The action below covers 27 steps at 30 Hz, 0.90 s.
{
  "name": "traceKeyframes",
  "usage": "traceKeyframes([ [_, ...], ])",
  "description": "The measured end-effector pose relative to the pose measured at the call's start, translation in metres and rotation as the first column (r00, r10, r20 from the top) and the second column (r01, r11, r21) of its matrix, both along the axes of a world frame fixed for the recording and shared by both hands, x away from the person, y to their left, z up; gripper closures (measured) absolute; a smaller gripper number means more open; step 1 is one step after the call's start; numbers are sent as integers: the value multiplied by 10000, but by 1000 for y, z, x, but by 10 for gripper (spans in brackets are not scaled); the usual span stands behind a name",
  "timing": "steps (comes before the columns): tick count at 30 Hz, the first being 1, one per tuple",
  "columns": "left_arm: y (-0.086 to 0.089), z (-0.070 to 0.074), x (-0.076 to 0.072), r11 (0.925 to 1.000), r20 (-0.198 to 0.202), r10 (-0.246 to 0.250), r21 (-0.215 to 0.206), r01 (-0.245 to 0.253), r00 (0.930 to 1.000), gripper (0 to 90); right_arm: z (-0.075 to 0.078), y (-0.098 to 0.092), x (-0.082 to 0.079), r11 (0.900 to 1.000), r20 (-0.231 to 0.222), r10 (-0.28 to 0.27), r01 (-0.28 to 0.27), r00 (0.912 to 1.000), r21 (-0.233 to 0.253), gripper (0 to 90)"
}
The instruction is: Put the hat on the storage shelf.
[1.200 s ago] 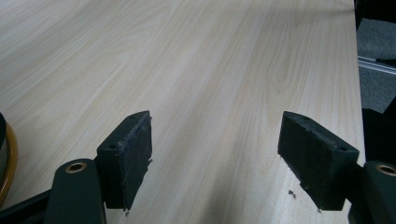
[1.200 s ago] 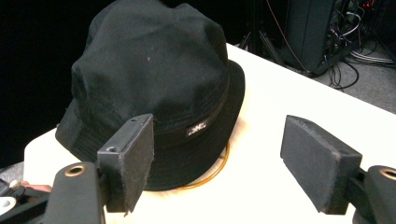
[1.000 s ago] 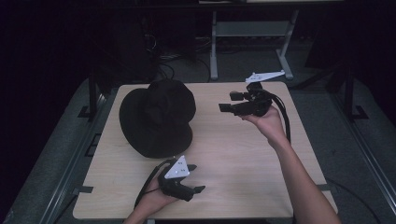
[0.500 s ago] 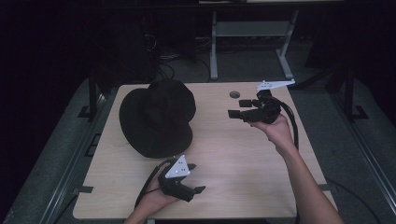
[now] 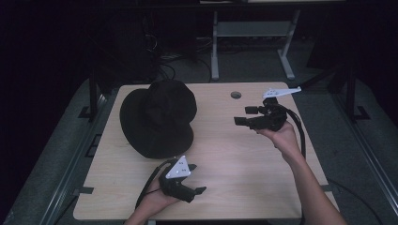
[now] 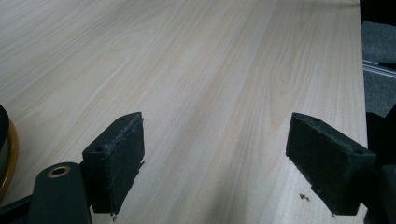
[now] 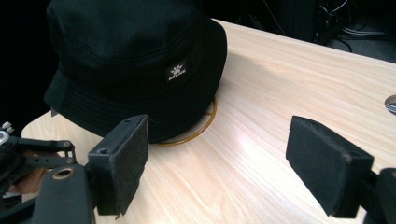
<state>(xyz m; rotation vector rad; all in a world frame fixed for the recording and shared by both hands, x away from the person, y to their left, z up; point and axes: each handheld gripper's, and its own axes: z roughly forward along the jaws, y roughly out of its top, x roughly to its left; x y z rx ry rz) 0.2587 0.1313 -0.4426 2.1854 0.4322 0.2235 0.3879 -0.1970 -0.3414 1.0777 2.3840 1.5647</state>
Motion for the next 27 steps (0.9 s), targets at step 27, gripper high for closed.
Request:
traceKeyframes([
  [27,2,0,1,10000,-32,87,-49,-87,10000,191,-37,-32,-42,9999,-501,-45,38,9987,-151,201],
])
